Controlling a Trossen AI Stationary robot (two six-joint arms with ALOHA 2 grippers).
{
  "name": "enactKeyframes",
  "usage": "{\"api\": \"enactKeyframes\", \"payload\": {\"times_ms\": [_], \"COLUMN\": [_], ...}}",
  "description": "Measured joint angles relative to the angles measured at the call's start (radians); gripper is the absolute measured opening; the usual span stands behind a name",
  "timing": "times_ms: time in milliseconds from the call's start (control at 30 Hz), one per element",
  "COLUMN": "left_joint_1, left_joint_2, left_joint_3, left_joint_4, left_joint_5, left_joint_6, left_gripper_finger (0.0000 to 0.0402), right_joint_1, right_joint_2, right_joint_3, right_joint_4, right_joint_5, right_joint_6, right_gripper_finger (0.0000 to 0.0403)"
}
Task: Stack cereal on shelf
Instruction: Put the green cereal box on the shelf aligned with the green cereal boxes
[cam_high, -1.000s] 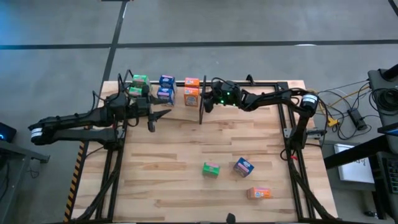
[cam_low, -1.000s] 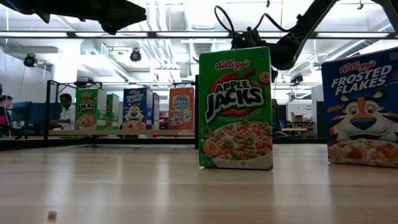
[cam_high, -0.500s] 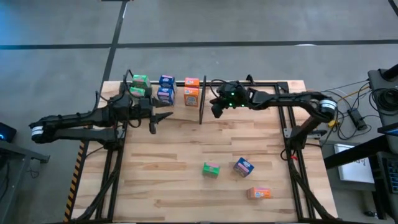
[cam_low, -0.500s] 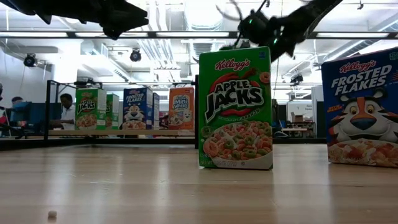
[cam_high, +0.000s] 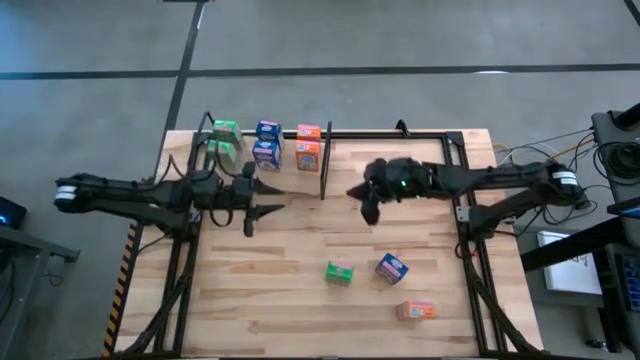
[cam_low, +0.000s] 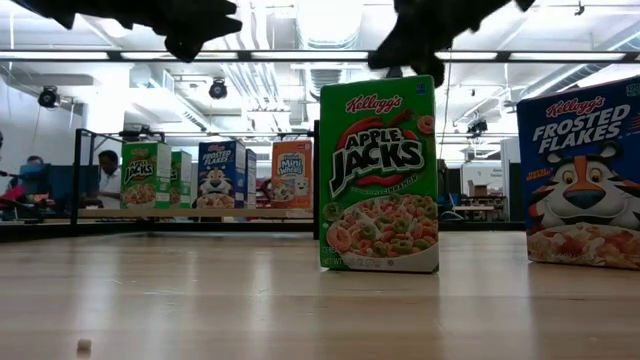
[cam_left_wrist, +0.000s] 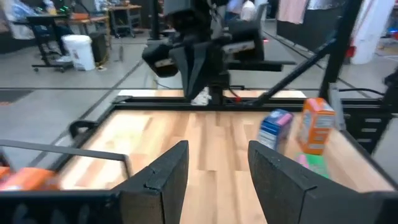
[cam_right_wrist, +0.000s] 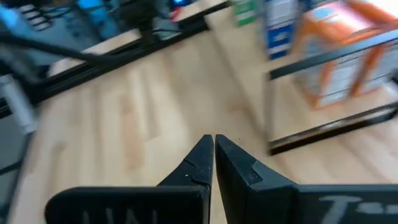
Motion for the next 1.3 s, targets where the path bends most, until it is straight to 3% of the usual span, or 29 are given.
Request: {"api": "enactKeyframes", "payload": {"times_ms": [167,333,567,767,1133,1300], "left_joint_1": [-0.108,-0.194,-0.257,-0.272,-0.337,-0.352], "left_joint_2": [0.036,0.093,0.218,0.312,0.535,0.613], "left_joint_3": [0.002,0.039,0.147,0.204,0.368,0.438], "left_joint_4": [0.032,0.06,0.049,0.042,-0.019,-0.084], "left_joint_5": [-0.03,-0.054,-0.072,-0.078,-0.077,-0.077], "left_joint_6": [-0.04,-0.06,-0.062,-0.069,-0.128,-0.141], "left_gripper_finger": [0.015,0.015,0.015,0.015,0.0151,0.0173], "right_joint_1": [0.12,0.231,0.35,0.386,0.403,0.403], "right_joint_2": [-0.037,-0.046,-0.052,-0.079,-0.245,-0.312], "right_joint_3": [0.0,-0.001,-0.037,-0.112,-0.348,-0.431], "right_joint_4": [-0.056,-0.063,0.031,0.14,0.311,0.379], "right_joint_5": [0.0,0.008,0.132,0.131,0.13,0.13], "right_joint_6": [0.021,-0.079,-0.245,-0.309,-0.286,-0.285], "right_gripper_finger": [0.0009,0.0009,0.0009,0.0009,0.0009,0.0009]}}
